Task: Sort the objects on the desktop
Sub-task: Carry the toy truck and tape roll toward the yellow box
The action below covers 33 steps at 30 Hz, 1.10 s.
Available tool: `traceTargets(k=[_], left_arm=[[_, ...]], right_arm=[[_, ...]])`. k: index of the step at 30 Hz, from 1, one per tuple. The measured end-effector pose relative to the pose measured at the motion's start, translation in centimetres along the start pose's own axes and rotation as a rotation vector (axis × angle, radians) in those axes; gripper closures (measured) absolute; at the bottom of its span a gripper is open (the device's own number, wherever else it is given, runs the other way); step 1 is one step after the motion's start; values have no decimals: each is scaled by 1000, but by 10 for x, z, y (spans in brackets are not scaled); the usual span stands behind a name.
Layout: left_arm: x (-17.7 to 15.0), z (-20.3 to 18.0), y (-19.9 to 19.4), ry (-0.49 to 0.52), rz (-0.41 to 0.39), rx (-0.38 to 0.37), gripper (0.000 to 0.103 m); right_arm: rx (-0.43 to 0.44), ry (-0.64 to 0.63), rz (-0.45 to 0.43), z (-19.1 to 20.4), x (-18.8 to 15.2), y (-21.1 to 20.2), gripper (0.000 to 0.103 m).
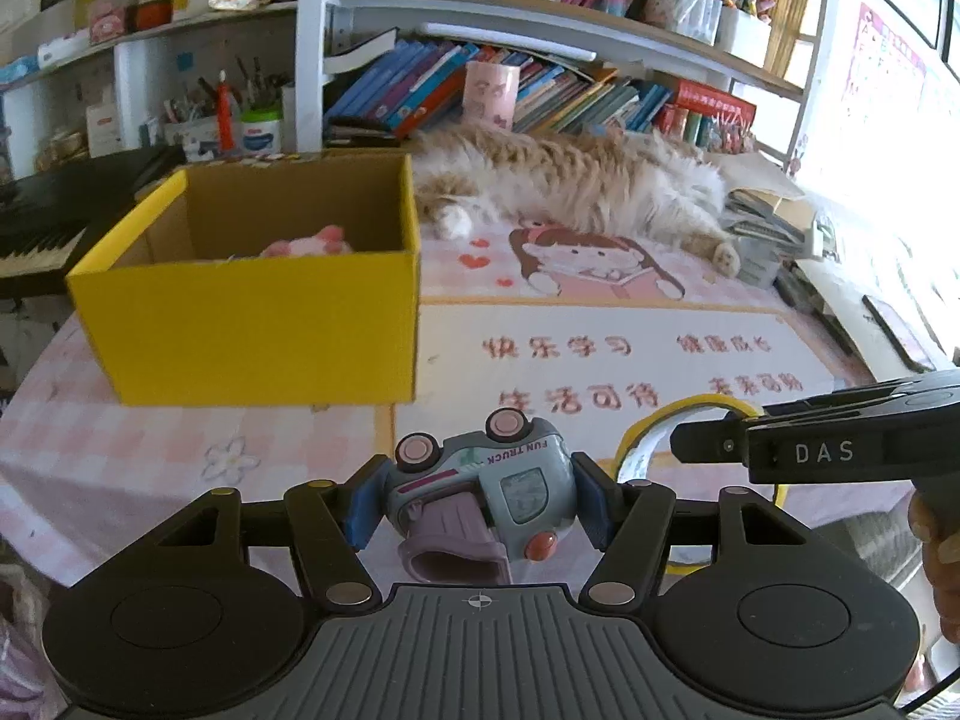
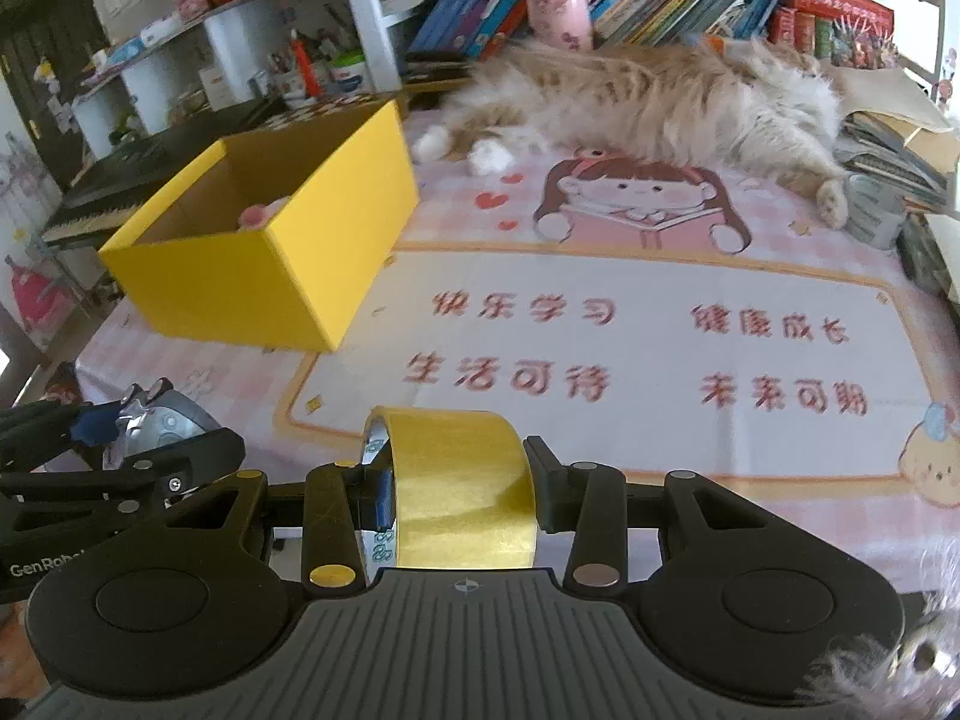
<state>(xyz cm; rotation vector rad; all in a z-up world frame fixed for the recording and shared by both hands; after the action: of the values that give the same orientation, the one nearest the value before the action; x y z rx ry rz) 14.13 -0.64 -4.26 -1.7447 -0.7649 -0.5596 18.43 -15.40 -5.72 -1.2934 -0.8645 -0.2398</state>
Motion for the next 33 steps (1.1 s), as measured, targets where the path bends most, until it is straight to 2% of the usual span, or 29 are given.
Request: traceTargets(k=[17, 33], left_arm=[[-25, 56, -48, -91, -24, 60, 40], [-22, 85, -65, -162, -60, 105, 40]], right_arm=[[98, -101, 33, 92, -21, -3, 65], [163, -189, 25, 135, -5, -1, 65]])
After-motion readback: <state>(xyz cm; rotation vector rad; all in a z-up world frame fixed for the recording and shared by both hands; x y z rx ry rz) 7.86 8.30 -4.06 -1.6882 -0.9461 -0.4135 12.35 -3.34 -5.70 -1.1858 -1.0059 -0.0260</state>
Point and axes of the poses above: each gripper's, at about its wrist camera, not at the fingertips, and y roughly the way its jaws point, z to its left, x to its top, the point moved 9 cm from there along y, roughly the way its jaws point, and after that the axes turned 14 degrees about -y, right-handed, at the moved point
